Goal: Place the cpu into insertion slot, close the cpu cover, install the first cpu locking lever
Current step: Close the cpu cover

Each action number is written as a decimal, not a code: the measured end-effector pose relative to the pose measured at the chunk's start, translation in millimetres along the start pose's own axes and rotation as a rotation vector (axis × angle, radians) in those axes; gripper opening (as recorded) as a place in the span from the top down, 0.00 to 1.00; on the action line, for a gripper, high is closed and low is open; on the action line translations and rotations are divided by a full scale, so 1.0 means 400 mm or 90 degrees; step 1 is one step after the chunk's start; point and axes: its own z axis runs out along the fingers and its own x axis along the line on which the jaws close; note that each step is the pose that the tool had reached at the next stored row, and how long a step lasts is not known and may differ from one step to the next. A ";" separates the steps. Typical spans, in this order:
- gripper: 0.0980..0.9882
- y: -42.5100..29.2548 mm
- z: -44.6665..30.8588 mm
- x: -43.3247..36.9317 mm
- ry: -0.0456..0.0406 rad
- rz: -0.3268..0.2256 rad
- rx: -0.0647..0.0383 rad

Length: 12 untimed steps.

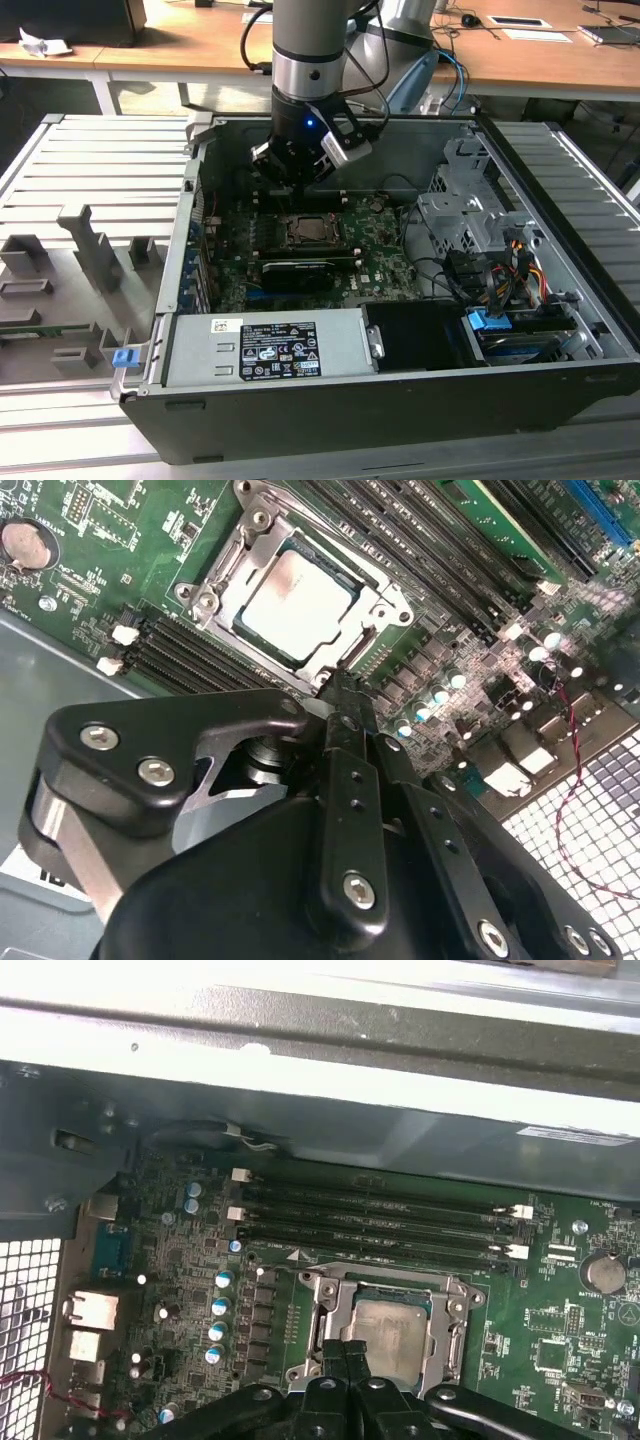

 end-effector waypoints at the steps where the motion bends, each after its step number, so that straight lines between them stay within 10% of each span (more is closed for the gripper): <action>1: 0.99 0.000 0.000 0.000 0.0000 0.000 0.000; 12: 0.99 0.001 0.004 0.010 -0.0023 0.053 -0.001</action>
